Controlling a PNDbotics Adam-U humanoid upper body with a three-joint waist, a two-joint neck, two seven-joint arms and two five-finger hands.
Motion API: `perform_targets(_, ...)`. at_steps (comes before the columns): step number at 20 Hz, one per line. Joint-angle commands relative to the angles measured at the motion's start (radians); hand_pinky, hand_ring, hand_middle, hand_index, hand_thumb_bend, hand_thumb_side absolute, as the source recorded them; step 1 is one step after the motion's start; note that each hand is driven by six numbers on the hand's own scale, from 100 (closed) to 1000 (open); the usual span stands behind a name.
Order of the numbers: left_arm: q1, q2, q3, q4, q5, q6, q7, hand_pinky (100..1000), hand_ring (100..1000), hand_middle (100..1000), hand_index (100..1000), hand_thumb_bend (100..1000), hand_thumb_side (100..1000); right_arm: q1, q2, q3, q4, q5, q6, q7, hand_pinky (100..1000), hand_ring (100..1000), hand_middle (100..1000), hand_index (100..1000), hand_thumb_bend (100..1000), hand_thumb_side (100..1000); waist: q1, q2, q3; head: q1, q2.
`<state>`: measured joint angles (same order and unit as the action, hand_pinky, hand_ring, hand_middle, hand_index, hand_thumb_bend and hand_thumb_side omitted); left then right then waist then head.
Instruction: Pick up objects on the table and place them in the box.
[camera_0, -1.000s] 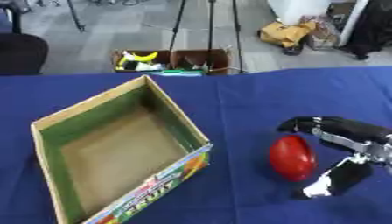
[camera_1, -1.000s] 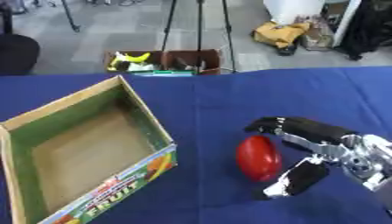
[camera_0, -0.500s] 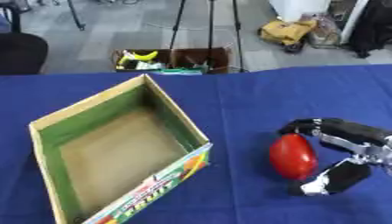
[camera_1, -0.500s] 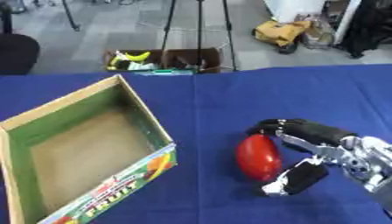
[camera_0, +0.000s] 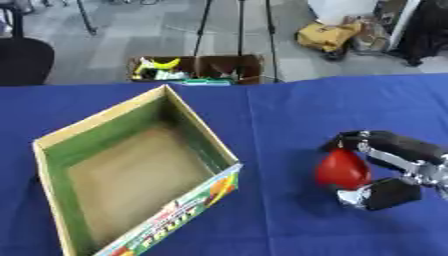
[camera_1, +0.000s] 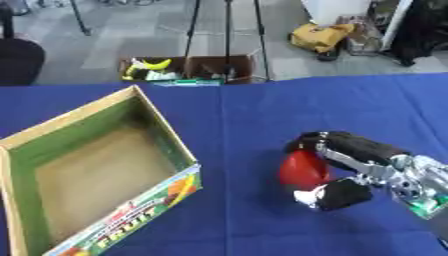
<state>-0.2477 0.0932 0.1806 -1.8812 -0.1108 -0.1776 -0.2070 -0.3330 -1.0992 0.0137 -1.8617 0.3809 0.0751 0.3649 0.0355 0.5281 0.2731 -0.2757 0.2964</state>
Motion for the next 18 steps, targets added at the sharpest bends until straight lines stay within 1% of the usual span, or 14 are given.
perform_targets(1, -0.006, 0.019, 0.0, -0.01, 0.0, -0.003, 0.001, 207, 549, 596, 668, 100, 860, -0.001, -0.027, -0.003, 0.0, 0.01, 0.009, -0.007, 813, 830, 776, 871, 182, 514, 0.0, -0.018, 0.001, -0.001, -0.017)
perform_targets(2, -0.006, 0.019, 0.0, -0.01, 0.0, -0.004, 0.001, 207, 549, 595, 667, 100, 859, -0.001, -0.026, -0.002, 0.001, 0.014, 0.011, -0.008, 810, 827, 774, 870, 187, 484, 0.001, -0.018, 0.001, -0.001, -0.018)
perform_targets(4, -0.007, 0.018, 0.001, -0.01, 0.0, -0.004, 0.002, 207, 548, 595, 667, 100, 859, 0.0, -0.025, -0.001, 0.003, 0.02, 0.014, -0.006, 809, 823, 771, 868, 229, 461, 0.002, -0.016, 0.002, -0.002, -0.019)
perform_targets(5, -0.007, 0.018, 0.001, -0.01, 0.0, -0.005, 0.002, 207, 548, 595, 667, 100, 859, 0.001, -0.024, 0.001, 0.005, 0.023, 0.014, -0.003, 809, 826, 776, 875, 305, 481, 0.002, -0.015, 0.002, -0.002, -0.019)
perform_targets(6, -0.006, 0.017, 0.001, -0.01, 0.001, -0.005, 0.002, 207, 548, 595, 667, 100, 859, 0.002, -0.023, 0.001, 0.007, 0.026, 0.014, 0.001, 813, 831, 787, 887, 334, 488, 0.003, -0.015, 0.002, -0.002, -0.019)
perform_targets(14, -0.006, 0.017, 0.001, -0.009, 0.001, -0.006, 0.003, 207, 548, 595, 667, 100, 859, 0.003, -0.021, 0.001, 0.011, 0.032, 0.01, 0.019, 813, 831, 787, 887, 334, 488, 0.004, -0.015, 0.001, -0.002, -0.018)
perform_targets(15, -0.005, 0.018, 0.002, -0.009, 0.001, -0.006, 0.003, 209, 547, 595, 666, 100, 858, 0.01, -0.022, -0.006, 0.019, 0.037, 0.016, 0.024, 803, 828, 886, 1000, 699, 518, 0.005, -0.014, -0.004, 0.0, -0.018)
perform_targets(18, -0.004, 0.018, 0.002, -0.008, 0.0, -0.006, 0.003, 209, 547, 595, 666, 100, 857, 0.018, -0.021, -0.02, 0.03, 0.056, 0.034, 0.031, 803, 819, 870, 1000, 702, 524, 0.009, -0.015, -0.009, 0.001, -0.016)
